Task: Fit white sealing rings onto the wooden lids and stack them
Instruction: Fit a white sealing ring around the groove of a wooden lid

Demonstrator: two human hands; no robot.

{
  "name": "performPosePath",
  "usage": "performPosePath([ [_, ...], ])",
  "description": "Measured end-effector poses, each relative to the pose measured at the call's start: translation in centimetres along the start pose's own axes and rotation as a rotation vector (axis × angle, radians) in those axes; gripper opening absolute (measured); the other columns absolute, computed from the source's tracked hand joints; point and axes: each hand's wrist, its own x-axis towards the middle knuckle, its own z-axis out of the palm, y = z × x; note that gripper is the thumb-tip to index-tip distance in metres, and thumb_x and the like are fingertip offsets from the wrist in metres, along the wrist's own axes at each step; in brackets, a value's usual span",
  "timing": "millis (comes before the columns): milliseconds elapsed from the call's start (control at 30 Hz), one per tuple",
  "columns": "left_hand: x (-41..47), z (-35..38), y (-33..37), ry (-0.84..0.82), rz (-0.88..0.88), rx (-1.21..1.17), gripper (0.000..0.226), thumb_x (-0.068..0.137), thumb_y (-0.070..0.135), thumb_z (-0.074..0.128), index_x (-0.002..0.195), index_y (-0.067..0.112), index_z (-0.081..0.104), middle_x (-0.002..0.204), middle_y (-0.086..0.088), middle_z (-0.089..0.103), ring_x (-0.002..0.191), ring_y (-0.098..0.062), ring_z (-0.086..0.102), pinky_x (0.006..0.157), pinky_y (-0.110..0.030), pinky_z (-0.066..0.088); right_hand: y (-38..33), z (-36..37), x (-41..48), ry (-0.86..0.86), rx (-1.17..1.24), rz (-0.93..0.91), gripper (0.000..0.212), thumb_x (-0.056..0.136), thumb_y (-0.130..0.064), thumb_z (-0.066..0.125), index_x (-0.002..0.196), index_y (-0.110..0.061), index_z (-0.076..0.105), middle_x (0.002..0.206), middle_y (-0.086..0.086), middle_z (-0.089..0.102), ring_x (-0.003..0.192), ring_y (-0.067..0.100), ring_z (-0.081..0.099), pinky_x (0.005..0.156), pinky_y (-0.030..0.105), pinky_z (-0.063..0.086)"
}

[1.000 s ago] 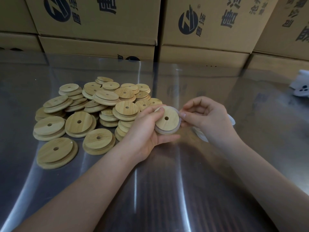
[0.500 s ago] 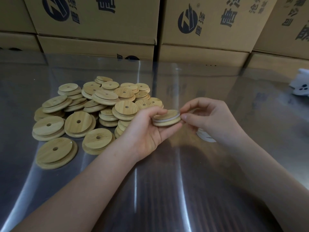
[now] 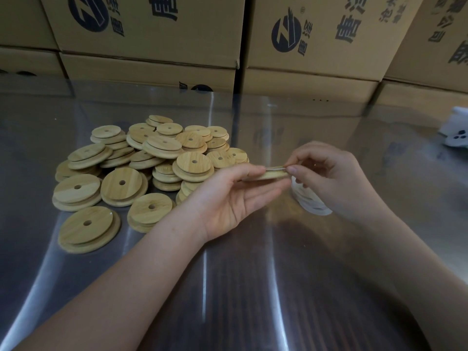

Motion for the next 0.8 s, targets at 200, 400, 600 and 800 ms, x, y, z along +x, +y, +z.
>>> performPosePath([
  [200, 0.3, 0.0, -0.5, 0.050, 0.017, 0.097, 0.047, 0.079, 0.028, 0.069, 0.116, -0.001, 0.063, 0.112, -0.029, 0.068, 0.099, -0.038, 0.070, 0.076, -0.038, 0.061, 0.4, 0.5, -0.1, 0.047, 0.045, 0.003, 0.016, 0.090, -0.013, 0.061, 0.081, -0.026, 0.059, 0.072, -0.003, 0.061, 0.065, 0.021, 0.062, 0.066, 0.049, 0.052],
  [400, 0.8, -0.2, -0.7, 0.043, 0.049, 0.060, 0.050, 0.089, 0.036, 0.060, 0.121, -0.002, 0.057, 0.117, -0.028, 0.066, 0.109, -0.036, 0.067, 0.094, -0.038, 0.054, 0.2, 1.3, -0.1, 0.098, 0.020, -0.047, 0.019, 0.089, -0.016, 0.057, 0.080, -0.033, 0.054, 0.071, -0.013, 0.059, 0.061, 0.015, 0.059, 0.060, 0.039, 0.051],
  [600, 1.0, -0.4, -0.8, -0.018, 0.120, -0.010, 0.047, 0.087, 0.030, 0.059, 0.116, -0.007, 0.058, 0.123, -0.031, 0.062, 0.116, -0.037, 0.063, 0.097, -0.038, 0.052, -0.2, 1.4, -0.3, 0.128, 0.163, -0.023, 0.018, 0.085, -0.010, 0.062, 0.078, -0.026, 0.060, 0.067, -0.012, 0.062, 0.054, 0.010, 0.058, 0.056, 0.023, 0.049],
  [800, 0.7, -0.5, -0.9, -0.087, 0.080, 0.018, 0.047, 0.092, 0.036, 0.053, 0.116, -0.004, 0.059, 0.126, -0.031, 0.060, 0.117, -0.040, 0.061, 0.098, -0.044, 0.051, -0.6, 1.2, -0.3, 0.109, 0.266, -0.018, 0.020, 0.085, 0.001, 0.066, 0.079, -0.019, 0.065, 0.072, -0.014, 0.066, 0.053, 0.006, 0.057, 0.057, 0.017, 0.047],
])
